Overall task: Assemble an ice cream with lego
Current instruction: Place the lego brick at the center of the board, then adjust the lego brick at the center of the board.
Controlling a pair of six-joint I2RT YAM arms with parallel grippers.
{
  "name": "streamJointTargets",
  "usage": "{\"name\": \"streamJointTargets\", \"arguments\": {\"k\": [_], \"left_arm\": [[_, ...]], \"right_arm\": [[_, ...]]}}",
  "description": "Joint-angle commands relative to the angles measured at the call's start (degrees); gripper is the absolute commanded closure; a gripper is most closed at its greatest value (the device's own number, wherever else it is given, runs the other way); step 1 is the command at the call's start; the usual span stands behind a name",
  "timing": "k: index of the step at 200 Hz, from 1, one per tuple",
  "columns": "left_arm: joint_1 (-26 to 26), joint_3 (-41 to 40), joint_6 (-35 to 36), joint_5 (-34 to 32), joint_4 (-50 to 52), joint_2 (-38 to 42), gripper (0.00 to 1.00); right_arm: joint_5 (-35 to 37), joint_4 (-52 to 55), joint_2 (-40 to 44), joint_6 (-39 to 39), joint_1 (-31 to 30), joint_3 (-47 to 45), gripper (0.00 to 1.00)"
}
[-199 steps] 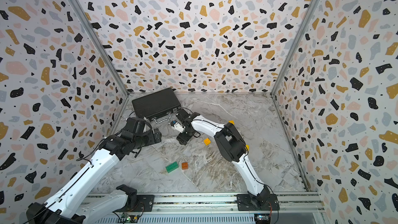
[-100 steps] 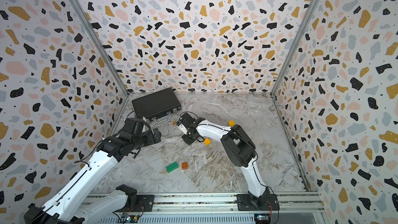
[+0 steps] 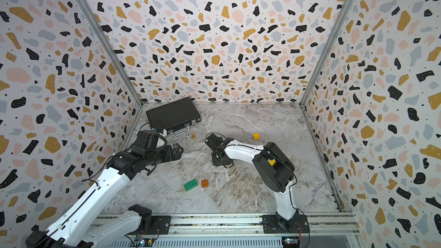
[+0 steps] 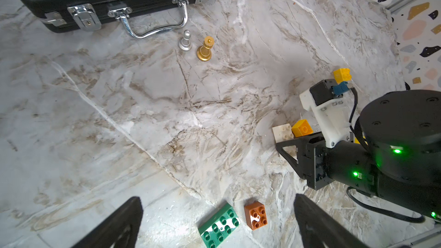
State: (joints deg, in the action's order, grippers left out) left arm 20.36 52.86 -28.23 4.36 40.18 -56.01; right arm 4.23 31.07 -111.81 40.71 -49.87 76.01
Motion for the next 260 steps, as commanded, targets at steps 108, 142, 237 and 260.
{"name": "streamJointTargets", "arguments": {"k": [108,142,237,260], "left_arm": [[0.1,0.0,4.2,9.2,-3.5,-4.5,0.00],[2.4,0.3,5.6,11.1,-3.3,-9.2,0.01],[4.6,1.6,5.7,17.4,-2.3,-21.6,0.03],[4.6,1.6,5.1,18.4,-3.0,-21.9,0.03]], "right_arm": [[3.8,-10.3,26.4,-7.9,2.9,-7.7,0.24],[1.6,-15.4,32.9,-4.8,17.3,-18.2,0.26],[-30.8,-10.3,14.0,-16.7,21.4,-12.6,0.32],[-27.3,-4.1,9.4,-20.0,18.7,-7.7,0.32]]}}
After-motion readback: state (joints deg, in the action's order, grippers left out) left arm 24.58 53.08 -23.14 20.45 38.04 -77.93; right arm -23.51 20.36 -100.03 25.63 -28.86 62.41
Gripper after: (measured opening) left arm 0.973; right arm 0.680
